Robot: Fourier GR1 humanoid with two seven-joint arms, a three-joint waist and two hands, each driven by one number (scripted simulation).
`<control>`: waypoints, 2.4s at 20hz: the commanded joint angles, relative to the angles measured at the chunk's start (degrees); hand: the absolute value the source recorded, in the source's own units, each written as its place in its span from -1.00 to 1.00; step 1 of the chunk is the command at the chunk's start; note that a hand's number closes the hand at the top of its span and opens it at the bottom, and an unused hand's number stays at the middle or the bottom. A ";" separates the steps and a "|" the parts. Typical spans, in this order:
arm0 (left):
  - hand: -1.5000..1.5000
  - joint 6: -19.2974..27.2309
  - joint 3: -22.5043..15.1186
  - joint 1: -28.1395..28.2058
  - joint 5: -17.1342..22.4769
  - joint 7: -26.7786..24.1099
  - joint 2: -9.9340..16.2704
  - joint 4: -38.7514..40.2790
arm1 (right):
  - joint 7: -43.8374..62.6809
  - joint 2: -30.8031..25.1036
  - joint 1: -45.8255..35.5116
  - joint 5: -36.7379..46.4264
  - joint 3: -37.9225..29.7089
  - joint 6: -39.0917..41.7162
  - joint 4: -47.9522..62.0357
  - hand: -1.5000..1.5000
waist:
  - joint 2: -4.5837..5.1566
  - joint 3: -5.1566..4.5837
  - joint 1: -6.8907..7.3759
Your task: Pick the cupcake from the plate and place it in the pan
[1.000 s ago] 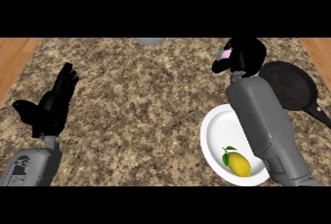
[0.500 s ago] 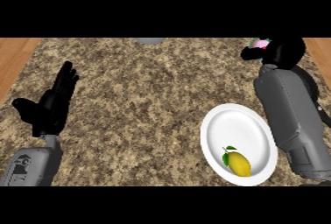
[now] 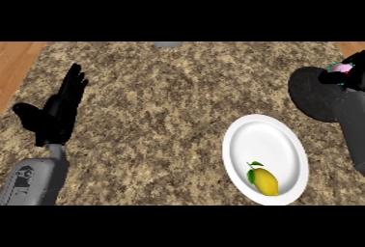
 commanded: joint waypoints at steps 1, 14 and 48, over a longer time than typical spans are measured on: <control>0.00 -0.74 0.31 0.19 0.11 -0.78 0.36 -0.59 | -6.32 -4.89 1.42 -1.73 -3.04 -3.95 8.39 1.00 | 0.30 0.09 0.98; 0.00 -1.12 0.60 0.43 0.14 -2.26 -0.23 1.25 | -24.17 -7.32 2.40 -21.16 -18.15 6.29 15.29 -1.00 | 1.01 0.56 1.58; 0.00 -1.66 4.25 3.81 0.63 -0.73 1.41 0.63 | -52.31 23.43 37.00 -48.03 -23.16 24.71 -40.73 -1.00 | -1.82 -0.41 -4.49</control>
